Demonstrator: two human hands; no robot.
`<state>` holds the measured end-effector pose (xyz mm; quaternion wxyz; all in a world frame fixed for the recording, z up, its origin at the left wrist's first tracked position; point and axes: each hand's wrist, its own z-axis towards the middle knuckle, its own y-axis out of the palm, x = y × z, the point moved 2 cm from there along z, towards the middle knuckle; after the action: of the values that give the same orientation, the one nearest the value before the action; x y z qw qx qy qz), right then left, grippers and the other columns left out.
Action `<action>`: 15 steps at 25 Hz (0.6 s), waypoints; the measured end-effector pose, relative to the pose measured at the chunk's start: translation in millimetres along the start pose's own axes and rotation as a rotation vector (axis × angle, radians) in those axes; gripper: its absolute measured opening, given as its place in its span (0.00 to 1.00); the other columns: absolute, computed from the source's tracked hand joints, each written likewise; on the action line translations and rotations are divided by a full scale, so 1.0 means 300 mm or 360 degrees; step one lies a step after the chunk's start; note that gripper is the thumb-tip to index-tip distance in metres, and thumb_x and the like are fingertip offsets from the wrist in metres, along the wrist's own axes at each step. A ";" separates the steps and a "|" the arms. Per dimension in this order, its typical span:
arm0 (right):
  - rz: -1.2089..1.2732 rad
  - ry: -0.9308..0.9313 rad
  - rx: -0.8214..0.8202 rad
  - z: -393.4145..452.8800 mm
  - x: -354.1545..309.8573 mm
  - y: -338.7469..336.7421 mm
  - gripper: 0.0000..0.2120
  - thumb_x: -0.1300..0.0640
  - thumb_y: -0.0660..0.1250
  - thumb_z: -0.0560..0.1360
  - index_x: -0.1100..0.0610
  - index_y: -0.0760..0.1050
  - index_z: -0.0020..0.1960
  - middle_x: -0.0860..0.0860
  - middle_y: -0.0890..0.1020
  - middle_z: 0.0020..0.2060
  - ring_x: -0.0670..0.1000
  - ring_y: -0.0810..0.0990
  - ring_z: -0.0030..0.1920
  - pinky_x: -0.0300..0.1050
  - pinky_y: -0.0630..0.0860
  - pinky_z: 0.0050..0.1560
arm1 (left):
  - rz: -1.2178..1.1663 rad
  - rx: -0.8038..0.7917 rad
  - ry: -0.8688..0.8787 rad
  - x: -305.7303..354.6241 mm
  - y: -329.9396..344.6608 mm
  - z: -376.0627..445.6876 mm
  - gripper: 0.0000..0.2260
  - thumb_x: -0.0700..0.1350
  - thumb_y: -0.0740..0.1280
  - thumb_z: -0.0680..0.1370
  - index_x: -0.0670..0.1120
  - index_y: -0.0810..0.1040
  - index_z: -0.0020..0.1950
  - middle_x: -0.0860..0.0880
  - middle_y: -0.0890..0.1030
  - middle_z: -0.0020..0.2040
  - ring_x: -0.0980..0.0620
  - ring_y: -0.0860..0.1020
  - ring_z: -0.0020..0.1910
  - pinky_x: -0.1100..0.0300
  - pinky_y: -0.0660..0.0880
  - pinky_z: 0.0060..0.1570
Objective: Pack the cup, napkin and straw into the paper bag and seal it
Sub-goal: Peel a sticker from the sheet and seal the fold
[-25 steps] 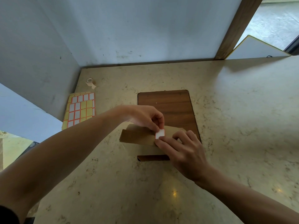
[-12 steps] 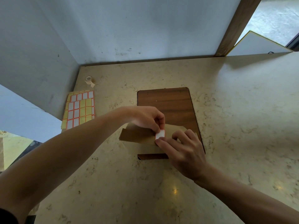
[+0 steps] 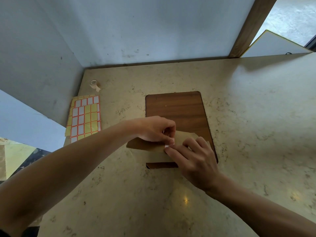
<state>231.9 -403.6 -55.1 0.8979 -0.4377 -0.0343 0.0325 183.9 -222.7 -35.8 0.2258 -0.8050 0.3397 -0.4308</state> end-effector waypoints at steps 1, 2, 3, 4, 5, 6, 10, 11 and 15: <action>0.0003 -0.0005 -0.0010 -0.002 -0.001 0.001 0.05 0.57 0.69 0.77 0.57 0.83 0.49 0.51 0.85 0.42 0.52 0.77 0.37 0.47 0.68 0.36 | -0.0026 -0.0001 -0.0041 -0.004 0.001 -0.004 0.11 0.57 0.68 0.76 0.56 0.69 0.53 0.54 0.76 0.43 0.56 0.73 0.40 0.61 0.68 0.38; 0.0009 -0.0006 -0.0017 -0.004 -0.002 0.002 0.05 0.57 0.69 0.77 0.57 0.83 0.49 0.51 0.85 0.43 0.52 0.77 0.37 0.47 0.68 0.36 | -0.0072 -0.0006 -0.0094 -0.010 0.003 -0.006 0.15 0.58 0.68 0.75 0.56 0.67 0.55 0.53 0.75 0.43 0.55 0.73 0.40 0.60 0.68 0.39; 0.0015 -0.0003 -0.0019 -0.004 -0.002 0.003 0.05 0.57 0.69 0.77 0.57 0.83 0.49 0.51 0.85 0.43 0.53 0.77 0.37 0.47 0.69 0.36 | -0.0105 -0.0008 -0.0140 -0.014 0.006 -0.006 0.17 0.58 0.68 0.75 0.56 0.65 0.57 0.52 0.74 0.43 0.55 0.73 0.40 0.60 0.68 0.39; 0.0020 0.0000 -0.0018 -0.003 -0.001 0.003 0.05 0.57 0.69 0.77 0.57 0.83 0.49 0.51 0.85 0.42 0.53 0.77 0.37 0.47 0.69 0.35 | -0.0097 0.0009 -0.0175 -0.017 0.014 -0.002 0.16 0.58 0.67 0.76 0.55 0.65 0.57 0.53 0.74 0.43 0.55 0.73 0.41 0.59 0.68 0.39; 0.0022 -0.0001 -0.0017 -0.001 0.001 0.003 0.05 0.57 0.69 0.77 0.56 0.83 0.49 0.51 0.85 0.42 0.53 0.77 0.37 0.47 0.69 0.36 | -0.0037 0.0061 -0.0204 -0.018 0.020 0.006 0.15 0.57 0.67 0.76 0.55 0.65 0.56 0.54 0.73 0.42 0.55 0.72 0.42 0.58 0.67 0.40; 0.0021 -0.0004 -0.0020 0.002 0.004 0.002 0.06 0.56 0.68 0.77 0.56 0.83 0.49 0.51 0.85 0.42 0.53 0.78 0.37 0.47 0.69 0.36 | 0.0060 0.0157 -0.0223 -0.020 0.023 0.013 0.12 0.56 0.66 0.77 0.54 0.67 0.54 0.56 0.72 0.42 0.54 0.72 0.43 0.57 0.66 0.41; 0.0015 0.0026 -0.0037 0.014 0.016 0.004 0.05 0.58 0.69 0.77 0.56 0.83 0.49 0.50 0.85 0.41 0.53 0.77 0.37 0.47 0.67 0.36 | 0.0028 0.0682 0.0126 -0.022 -0.005 -0.007 0.03 0.46 0.66 0.78 0.54 0.76 0.48 0.58 0.74 0.45 0.56 0.74 0.49 0.62 0.69 0.48; 0.0010 0.0046 -0.0043 0.018 0.020 0.005 0.04 0.58 0.69 0.76 0.56 0.83 0.49 0.50 0.85 0.41 0.53 0.77 0.37 0.47 0.67 0.37 | -0.0074 0.0641 0.0253 -0.022 -0.014 -0.016 0.04 0.45 0.66 0.78 0.54 0.79 0.49 0.59 0.76 0.46 0.59 0.74 0.49 0.66 0.69 0.50; 0.0043 0.0090 -0.0069 0.034 0.037 0.011 0.06 0.57 0.68 0.78 0.56 0.83 0.49 0.50 0.86 0.41 0.52 0.75 0.37 0.47 0.67 0.36 | -0.0188 0.0112 0.0225 -0.027 -0.015 -0.044 0.10 0.46 0.63 0.79 0.58 0.83 0.54 0.62 0.76 0.52 0.62 0.70 0.54 0.62 0.67 0.56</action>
<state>241.9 -392.6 -51.0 0.8882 -0.4583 -0.0037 0.0315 171.1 -214.6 -30.3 0.2037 -0.7829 0.2912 -0.5107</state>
